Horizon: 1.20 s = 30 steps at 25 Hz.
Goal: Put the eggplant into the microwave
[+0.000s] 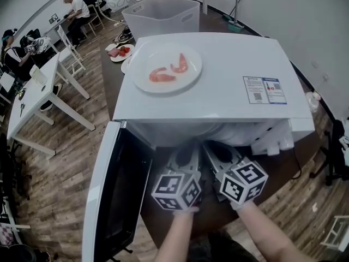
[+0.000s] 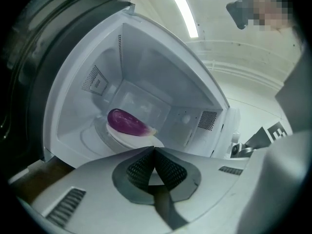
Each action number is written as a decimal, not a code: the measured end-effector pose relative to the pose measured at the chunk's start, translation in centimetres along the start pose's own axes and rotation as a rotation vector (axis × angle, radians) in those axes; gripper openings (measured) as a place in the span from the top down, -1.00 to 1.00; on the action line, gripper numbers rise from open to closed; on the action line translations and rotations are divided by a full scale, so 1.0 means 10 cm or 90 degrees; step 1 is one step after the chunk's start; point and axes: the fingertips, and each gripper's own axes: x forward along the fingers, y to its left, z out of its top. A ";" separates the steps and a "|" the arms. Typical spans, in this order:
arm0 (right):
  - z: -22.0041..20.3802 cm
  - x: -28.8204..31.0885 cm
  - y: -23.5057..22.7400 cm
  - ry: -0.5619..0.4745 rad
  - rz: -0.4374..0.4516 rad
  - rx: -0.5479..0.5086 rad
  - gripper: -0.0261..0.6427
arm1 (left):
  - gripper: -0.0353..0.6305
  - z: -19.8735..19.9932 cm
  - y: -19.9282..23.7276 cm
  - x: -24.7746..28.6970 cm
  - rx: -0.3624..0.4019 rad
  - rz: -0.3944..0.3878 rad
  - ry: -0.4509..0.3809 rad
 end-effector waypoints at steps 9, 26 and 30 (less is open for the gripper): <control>0.00 -0.16 0.17 -0.014 0.016 -0.024 0.91 | 0.89 -0.06 -0.13 -0.25 0.075 0.028 -0.016; -0.09 -0.72 0.52 -0.002 0.036 -0.102 0.92 | 0.89 -0.12 -0.54 -0.80 0.116 0.035 -0.033; -0.07 -0.87 0.67 -0.001 0.053 -0.098 0.92 | 0.89 -0.05 -0.59 -1.00 0.112 0.046 -0.035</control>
